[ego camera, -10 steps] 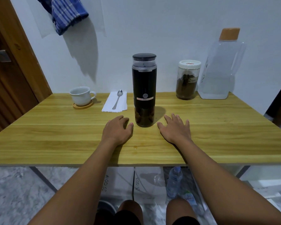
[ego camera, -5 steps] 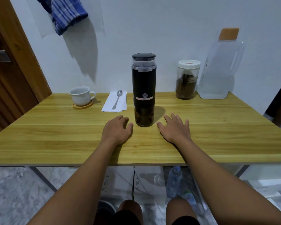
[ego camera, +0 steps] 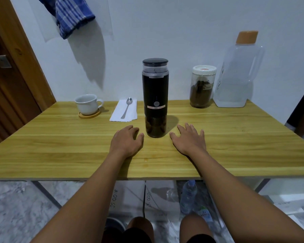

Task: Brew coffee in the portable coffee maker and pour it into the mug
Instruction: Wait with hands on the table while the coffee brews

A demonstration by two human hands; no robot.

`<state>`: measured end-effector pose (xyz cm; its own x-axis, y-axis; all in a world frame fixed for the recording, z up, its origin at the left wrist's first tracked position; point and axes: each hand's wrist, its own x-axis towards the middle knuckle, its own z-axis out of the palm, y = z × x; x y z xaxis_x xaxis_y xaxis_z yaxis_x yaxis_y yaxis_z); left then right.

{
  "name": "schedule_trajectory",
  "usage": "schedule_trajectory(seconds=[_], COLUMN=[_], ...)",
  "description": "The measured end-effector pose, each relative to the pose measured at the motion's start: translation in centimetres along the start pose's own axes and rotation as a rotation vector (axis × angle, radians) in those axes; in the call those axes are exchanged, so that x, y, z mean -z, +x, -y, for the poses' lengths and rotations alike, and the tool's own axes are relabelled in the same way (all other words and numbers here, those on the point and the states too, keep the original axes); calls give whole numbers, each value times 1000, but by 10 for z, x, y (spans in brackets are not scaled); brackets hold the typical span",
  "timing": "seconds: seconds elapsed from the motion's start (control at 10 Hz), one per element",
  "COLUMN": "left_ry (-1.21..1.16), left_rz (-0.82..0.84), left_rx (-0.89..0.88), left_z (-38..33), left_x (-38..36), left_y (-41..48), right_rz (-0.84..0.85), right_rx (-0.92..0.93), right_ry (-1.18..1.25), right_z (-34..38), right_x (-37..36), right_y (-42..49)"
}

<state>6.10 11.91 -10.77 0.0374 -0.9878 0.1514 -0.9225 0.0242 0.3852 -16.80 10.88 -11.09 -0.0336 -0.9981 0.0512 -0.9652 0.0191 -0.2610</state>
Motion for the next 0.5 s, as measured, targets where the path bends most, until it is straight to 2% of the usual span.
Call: schedule_trajectory(seconds=[0.5], left_ry=[2], left_rz=[-15], left_rx=[-5], left_z=[0], left_x=[0], left_y=[-1], right_rz=[-4], right_rx=[-2], right_ry=[2], right_z=[0], right_x=[0], right_y=[0])
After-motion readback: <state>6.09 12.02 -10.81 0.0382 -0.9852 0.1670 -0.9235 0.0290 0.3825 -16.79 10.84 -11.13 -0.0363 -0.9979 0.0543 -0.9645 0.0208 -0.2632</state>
